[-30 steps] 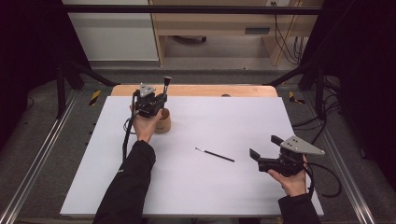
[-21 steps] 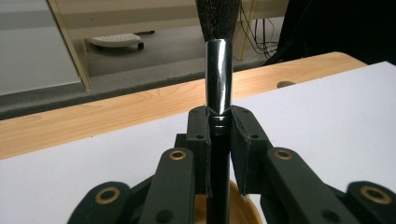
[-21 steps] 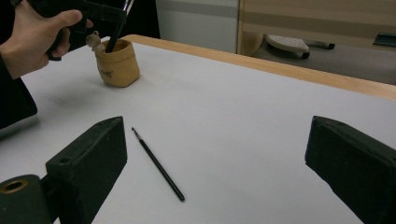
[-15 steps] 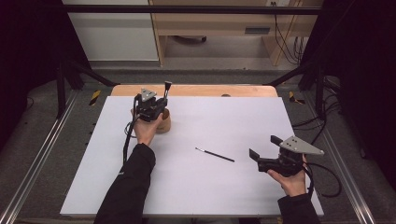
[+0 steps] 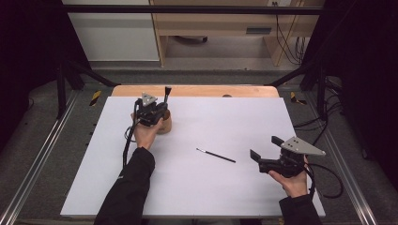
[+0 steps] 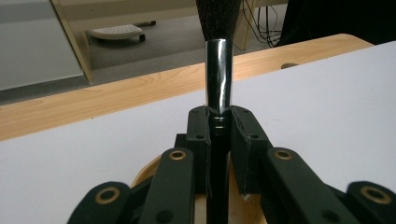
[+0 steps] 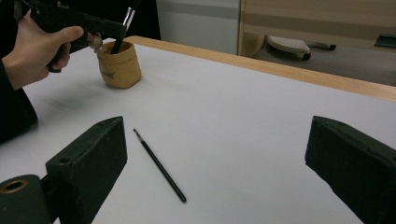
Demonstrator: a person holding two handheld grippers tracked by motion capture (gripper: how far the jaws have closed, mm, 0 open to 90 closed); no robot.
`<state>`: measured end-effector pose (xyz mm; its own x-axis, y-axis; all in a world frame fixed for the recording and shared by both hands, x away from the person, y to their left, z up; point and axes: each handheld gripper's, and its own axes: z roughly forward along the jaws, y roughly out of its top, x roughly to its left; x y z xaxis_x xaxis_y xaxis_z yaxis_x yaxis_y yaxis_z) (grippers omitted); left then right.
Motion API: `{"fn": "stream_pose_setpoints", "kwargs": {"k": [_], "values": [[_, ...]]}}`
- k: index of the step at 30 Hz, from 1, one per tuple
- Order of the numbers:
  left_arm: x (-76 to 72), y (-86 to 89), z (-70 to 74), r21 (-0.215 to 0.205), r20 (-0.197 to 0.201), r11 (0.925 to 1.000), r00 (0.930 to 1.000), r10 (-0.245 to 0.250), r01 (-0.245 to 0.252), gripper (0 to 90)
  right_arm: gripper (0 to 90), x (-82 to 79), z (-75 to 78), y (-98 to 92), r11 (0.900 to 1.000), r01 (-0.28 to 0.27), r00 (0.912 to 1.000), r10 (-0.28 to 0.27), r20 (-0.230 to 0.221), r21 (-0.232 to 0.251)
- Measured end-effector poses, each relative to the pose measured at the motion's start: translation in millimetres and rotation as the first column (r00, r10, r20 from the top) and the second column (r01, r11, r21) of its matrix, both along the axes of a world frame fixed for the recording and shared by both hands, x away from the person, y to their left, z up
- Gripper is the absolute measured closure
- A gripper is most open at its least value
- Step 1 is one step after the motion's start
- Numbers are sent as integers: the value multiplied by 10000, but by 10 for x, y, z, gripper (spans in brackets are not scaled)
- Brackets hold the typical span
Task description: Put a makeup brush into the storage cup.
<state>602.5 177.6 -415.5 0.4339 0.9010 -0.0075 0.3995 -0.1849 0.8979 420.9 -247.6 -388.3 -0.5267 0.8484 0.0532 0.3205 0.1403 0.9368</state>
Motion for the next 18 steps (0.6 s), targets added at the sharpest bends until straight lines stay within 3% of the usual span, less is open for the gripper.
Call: {"fn": "stream_pose_setpoints", "kwargs": {"k": [12,18], "values": [[-86,7,-22,525,-294,9983,9993,-235,250,776,60,-3,3,-5,10000,35,10000,-35,-12,37],[-205,49,32,272,-253,9988,9989,-400,407,711,60,-4,2,-10,10000,66,10000,-66,2,8]]}}
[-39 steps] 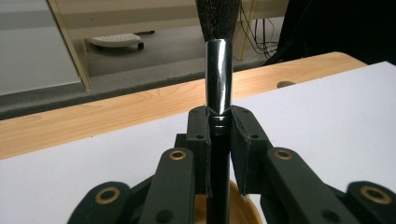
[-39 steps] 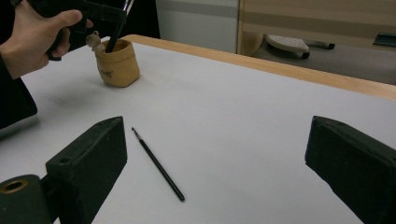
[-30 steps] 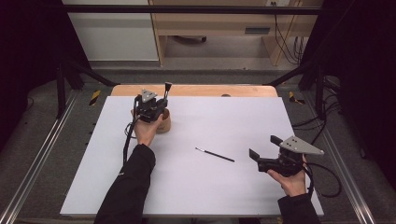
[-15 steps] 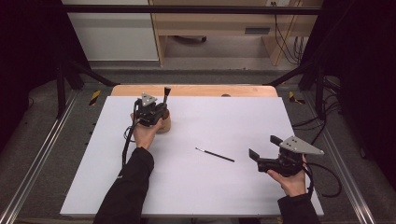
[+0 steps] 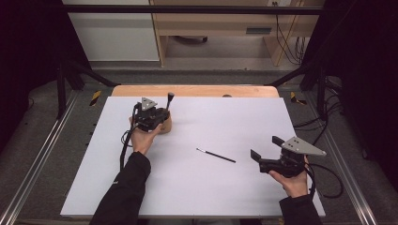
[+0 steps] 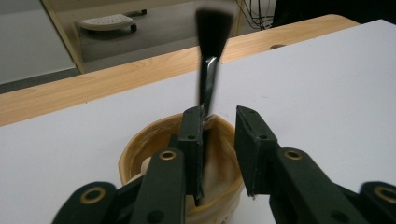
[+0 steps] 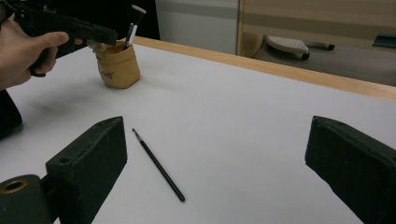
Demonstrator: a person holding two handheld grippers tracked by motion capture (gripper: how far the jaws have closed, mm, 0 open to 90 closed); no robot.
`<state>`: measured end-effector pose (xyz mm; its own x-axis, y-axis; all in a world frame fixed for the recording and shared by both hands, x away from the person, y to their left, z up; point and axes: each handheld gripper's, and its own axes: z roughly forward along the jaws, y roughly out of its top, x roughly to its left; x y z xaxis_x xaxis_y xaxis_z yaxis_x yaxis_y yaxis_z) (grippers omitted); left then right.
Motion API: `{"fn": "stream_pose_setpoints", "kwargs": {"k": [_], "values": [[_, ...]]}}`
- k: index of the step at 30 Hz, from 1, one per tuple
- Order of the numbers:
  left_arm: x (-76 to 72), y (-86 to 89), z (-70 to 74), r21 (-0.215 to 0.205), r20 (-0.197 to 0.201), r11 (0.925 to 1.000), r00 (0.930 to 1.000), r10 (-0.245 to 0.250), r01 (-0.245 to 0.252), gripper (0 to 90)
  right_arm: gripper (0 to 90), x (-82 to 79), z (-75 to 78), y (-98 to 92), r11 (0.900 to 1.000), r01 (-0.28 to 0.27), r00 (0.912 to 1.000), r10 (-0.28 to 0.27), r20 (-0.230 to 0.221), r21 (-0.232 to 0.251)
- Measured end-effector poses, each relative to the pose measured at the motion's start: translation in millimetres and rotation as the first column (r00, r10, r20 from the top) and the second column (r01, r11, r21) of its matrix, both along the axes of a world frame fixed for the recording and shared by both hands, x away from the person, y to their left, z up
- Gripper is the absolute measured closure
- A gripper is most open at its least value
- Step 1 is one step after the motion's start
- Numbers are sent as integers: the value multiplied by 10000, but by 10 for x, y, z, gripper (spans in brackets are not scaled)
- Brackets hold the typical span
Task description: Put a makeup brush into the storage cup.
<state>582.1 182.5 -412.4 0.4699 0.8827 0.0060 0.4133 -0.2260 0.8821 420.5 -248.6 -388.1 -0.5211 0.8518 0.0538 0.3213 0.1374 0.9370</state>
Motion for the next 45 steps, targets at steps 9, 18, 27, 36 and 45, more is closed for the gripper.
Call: {"fn": "stream_pose_setpoints", "kwargs": {"k": [9,18,27,36,45], "values": [[-278,158,188,-303,389,9987,9985,-397,409,534,60,-4,6,-29,10000,84,10000,-84,25,49],[-525,239,297,-615,591,9943,9948,-832,868,394,61,-14,20,-38,9999,111,9999,-111,84,69],[-730,323,346,-846,608,9899,9922,-1091,1141,295,62,-24,34,-53,9999,95,9999,-97,142,92],[-923,404,355,-848,729,9871,9889,-1295,1356,215,62,-30,38,-49,9999,77,9999,-78,127,90],[-1138,485,325,-1087,861,9818,9854,-1468,1557,164,62,-35,42,-39,10000,55,9998,-56,171,80]]}}
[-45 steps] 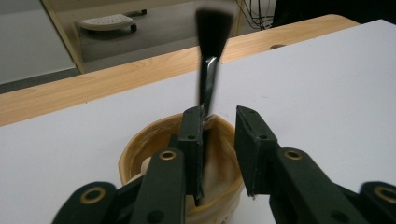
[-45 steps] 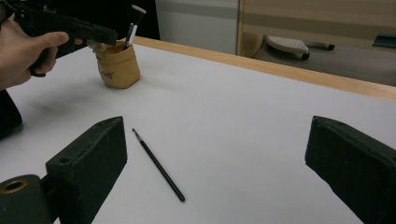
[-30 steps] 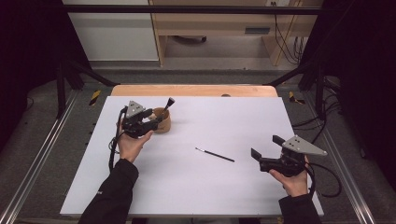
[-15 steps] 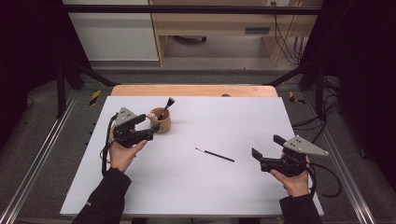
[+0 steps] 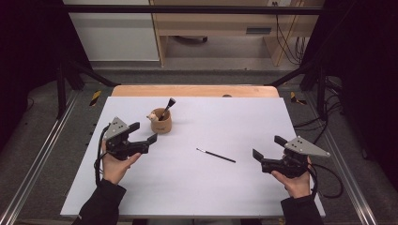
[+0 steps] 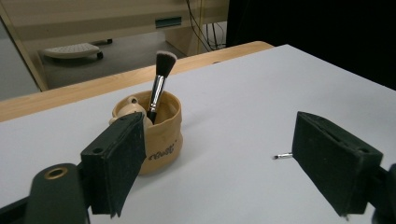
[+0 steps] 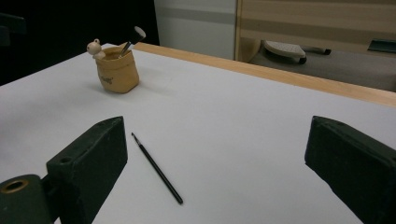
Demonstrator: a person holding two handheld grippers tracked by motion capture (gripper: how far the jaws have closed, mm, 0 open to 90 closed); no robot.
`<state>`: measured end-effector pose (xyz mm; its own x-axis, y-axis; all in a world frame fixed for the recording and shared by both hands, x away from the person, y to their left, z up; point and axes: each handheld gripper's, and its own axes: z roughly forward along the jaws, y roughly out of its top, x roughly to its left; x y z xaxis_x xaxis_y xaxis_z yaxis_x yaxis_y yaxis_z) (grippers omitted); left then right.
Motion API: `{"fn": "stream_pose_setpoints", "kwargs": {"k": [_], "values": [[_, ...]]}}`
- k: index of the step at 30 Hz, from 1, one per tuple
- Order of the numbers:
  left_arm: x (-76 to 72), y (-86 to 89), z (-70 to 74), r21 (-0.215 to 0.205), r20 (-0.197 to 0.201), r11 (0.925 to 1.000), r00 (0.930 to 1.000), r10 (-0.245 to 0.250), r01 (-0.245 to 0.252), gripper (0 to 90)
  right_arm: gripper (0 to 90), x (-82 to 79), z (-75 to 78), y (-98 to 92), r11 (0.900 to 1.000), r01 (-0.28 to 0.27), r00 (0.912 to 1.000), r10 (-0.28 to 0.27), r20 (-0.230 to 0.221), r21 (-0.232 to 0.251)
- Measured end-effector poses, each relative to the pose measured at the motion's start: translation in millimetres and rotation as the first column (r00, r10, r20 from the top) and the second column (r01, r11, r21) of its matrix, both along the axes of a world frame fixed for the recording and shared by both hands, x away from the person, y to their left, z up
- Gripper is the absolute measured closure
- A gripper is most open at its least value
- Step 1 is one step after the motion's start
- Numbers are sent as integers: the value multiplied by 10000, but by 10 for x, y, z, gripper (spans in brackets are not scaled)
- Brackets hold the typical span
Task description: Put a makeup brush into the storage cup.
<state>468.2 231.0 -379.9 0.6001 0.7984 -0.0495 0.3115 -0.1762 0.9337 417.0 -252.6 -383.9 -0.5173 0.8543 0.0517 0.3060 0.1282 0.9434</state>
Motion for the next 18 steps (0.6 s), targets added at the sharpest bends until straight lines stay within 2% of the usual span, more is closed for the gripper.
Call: {"fn": "stream_pose_setpoints", "kwargs": {"k": [8,13,16,18], "values": [[-150,83,-59,97,99,9999,9999,-29,28,130,62,-4,4,0,10000,-40,10000,41,18,-12],[-238,136,-123,-84,93,9999,9999,-54,55,125,62,-6,3,7,10000,-29,10000,29,7,-10],[-265,150,-143,87,78,10000,10000,-32,32,122,62,-4,1,10,10000,-38,10000,38,2,-22],[-287,166,-150,-40,89,10000,10000,13,-13,120,62,-5,-1,12,10000,-53,10000,53,11,-40]]}}
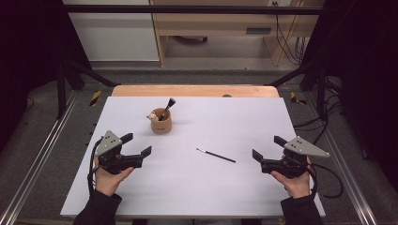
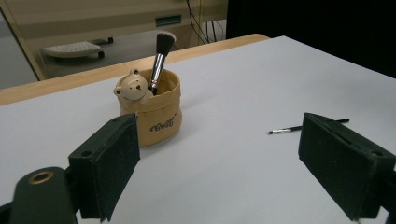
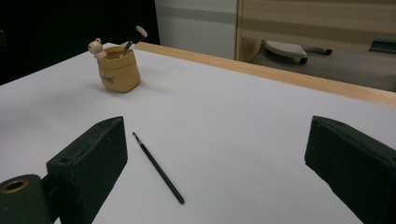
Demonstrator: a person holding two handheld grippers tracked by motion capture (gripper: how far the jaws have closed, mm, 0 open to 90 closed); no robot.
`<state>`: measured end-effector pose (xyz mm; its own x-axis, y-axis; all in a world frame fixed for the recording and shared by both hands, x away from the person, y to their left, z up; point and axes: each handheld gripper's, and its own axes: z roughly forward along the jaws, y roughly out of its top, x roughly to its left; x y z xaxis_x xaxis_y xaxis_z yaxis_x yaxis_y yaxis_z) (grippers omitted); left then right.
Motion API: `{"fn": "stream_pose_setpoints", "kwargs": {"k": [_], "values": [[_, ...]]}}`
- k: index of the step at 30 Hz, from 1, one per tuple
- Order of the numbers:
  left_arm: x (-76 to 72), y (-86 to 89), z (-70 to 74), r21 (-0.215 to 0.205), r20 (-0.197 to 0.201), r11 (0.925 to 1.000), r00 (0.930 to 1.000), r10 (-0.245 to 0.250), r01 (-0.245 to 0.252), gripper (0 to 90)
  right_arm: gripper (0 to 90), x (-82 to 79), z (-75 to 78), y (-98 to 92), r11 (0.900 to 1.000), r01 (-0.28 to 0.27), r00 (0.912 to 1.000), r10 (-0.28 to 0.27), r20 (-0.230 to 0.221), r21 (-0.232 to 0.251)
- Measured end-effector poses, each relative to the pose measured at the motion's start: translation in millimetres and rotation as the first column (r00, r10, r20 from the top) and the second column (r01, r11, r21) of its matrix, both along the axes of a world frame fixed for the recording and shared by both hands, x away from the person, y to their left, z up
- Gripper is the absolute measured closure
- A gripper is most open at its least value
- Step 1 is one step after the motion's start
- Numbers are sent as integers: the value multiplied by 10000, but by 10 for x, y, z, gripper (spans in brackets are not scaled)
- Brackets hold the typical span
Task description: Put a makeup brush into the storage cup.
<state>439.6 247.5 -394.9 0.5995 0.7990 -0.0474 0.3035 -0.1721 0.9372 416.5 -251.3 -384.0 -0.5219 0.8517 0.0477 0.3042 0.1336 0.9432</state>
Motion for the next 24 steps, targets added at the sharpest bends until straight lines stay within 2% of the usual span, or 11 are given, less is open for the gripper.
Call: {"fn": "stream_pose_setpoints", "kwargs": {"k": [4,6,13,24], "values": [[-42,46,-20,-56,-12,10000,10000,41,-41,118,62,-3,2,5,10000,-8,10000,8,-9,12],[-60,73,-27,53,-20,10000,10000,59,-58,115,62,-3,1,6,10000,-13,10000,13,-26,6],[-105,167,-26,-184,80,9998,9999,73,-71,110,61,-5,8,9,10000,-11,10000,11,24,41],[-116,264,-66,-60,36,9999,9999,122,-122,109,61,8,-23,7,10000,45,10000,-45,-73,-36]]}}
